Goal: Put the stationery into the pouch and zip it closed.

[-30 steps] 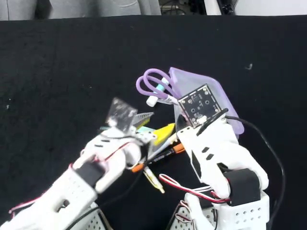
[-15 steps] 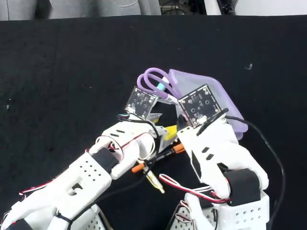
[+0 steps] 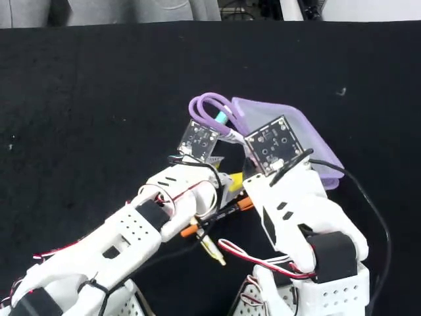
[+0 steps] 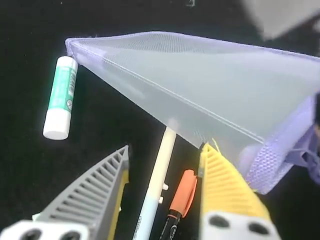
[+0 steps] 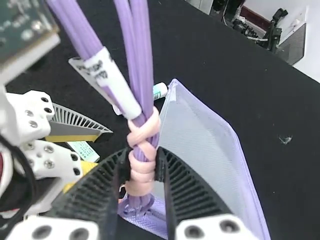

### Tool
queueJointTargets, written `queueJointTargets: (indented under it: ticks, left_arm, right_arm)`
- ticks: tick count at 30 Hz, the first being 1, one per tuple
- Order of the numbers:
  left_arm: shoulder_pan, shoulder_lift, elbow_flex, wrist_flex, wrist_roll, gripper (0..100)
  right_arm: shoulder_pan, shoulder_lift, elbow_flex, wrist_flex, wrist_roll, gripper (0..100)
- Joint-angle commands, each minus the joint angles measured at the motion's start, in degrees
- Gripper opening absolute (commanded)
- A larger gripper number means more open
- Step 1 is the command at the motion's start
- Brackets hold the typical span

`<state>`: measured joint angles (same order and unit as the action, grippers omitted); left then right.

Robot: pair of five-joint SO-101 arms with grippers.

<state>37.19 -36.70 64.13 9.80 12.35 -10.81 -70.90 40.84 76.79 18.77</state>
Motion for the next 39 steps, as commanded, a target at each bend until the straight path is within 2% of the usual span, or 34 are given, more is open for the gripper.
queueJointTargets:
  ticks: [1, 6, 12, 16, 19, 23, 32, 39]
  left_arm:
    - [0.22, -3.6, -4.09, 0.09, 1.05, 23]
    - [0.75, -14.59, -2.59, 5.36, 1.05, 23]
    - [7.87, -24.79, 3.12, 5.8, -0.26, 23]
    - [8.4, -23.65, 3.65, 5.8, -3.08, 23]
    - [5.58, -21.8, 3.47, 5.71, -2.99, 23]
    - [2.15, -17.93, 4.7, 0.35, -2.99, 23]
    - [1.98, -10.9, 4.0, -1.58, -2.99, 23]
    - [1.98, -11.69, 5.41, -1.32, -3.43, 23]
  right_arm:
    - [-0.62, -0.13, -3.38, -1.23, 0.0, 1.1]
    - [-0.62, -0.04, -3.38, -1.32, 0.0, 1.1]
    - [-0.62, 0.04, -3.38, -1.32, 0.0, 1.1]
    - [-0.62, -0.13, -3.38, -1.32, 0.0, 1.1]
    - [-0.62, -0.22, -3.38, -1.32, 0.0, 1.1]
    - [-0.62, -0.22, -3.38, -1.23, 0.0, 1.1]
    - [-0.62, -0.22, -3.38, -1.23, 0.0, 1.1]
    - [-0.62, -0.22, -3.38, -1.14, 0.0, 1.1]
